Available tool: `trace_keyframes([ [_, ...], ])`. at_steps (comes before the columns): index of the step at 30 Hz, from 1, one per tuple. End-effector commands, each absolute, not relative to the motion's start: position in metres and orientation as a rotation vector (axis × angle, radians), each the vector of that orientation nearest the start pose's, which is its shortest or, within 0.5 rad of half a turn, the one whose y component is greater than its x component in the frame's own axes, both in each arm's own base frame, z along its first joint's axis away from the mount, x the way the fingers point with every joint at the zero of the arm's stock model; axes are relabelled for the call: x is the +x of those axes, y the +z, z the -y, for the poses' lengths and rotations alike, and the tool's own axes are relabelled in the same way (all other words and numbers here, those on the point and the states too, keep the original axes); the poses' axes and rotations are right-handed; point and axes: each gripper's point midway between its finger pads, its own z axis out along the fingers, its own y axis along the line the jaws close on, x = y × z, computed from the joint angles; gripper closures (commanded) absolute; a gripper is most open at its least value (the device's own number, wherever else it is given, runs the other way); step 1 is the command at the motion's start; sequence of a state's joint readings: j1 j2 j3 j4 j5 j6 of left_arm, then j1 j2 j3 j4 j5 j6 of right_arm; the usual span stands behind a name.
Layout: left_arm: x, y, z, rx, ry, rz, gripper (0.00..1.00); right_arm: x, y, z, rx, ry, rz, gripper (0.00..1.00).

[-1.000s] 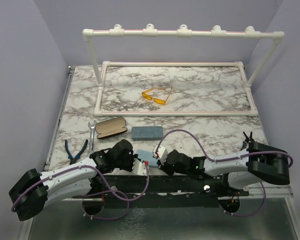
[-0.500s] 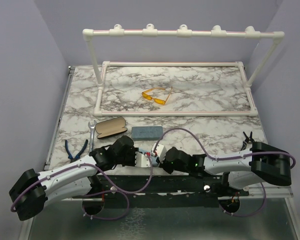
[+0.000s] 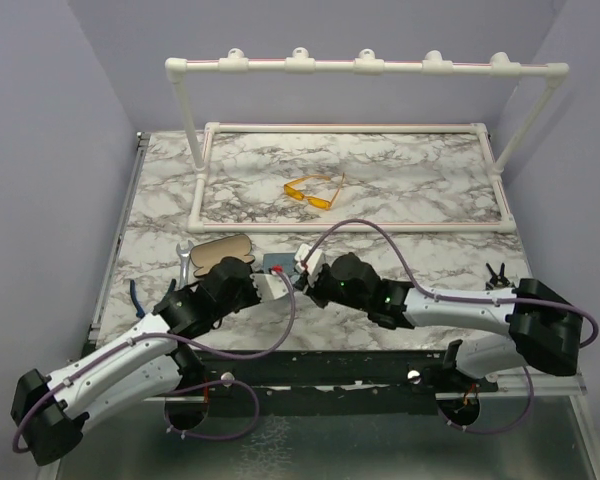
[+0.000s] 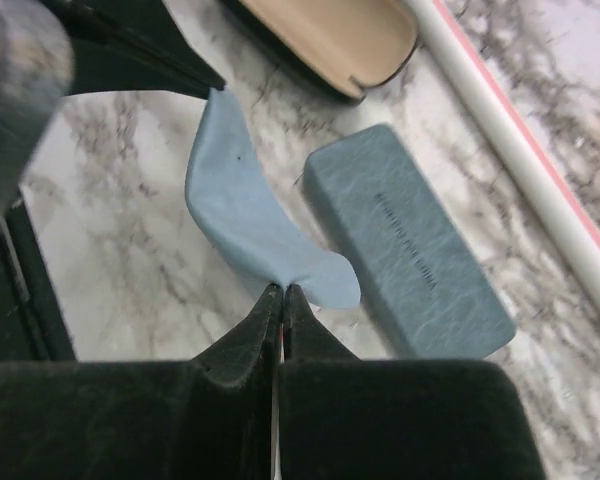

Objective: Organize the sunglasses
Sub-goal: Pick up the glasses cleaning cloth from the center of the board, then place the glasses cleaning cloth in the sunglasses case.

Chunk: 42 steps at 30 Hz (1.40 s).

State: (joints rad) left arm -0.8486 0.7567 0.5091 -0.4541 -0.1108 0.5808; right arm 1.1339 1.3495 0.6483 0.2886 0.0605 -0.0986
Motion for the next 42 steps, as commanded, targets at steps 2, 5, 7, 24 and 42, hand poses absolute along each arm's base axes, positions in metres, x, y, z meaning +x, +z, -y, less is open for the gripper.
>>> trace_keyframes([
  [2, 0.22, 0.137, 0.112, 1.21, 0.171, -1.841, 1.0, 0.215, 0.154, -0.387, -1.191, 0.651, -1.524, 0.99],
  [5, 0.233, 0.149, 0.094, 1.108, 0.239, -1.854, 1.0, 0.233, 0.159, -0.406, -1.214, 0.657, -1.477, 1.0],
  [7, 0.239, 0.153, 0.08, 1.063, 0.3, -1.861, 1.0, 0.247, 0.163, -0.417, -1.206, 0.668, -1.456, 1.0],
  [24, 0.301, 0.153, 0.019, 1.008, 0.538, -1.879, 1.0, 0.31, 0.156, -0.483, -1.231, 0.734, -1.325, 1.0],
  [42, 0.277, 0.082, 0.036, 1.205, 0.331, -1.92, 1.0, 0.291, 0.088, -0.483, -1.453, 0.738, -1.364, 0.99],
])
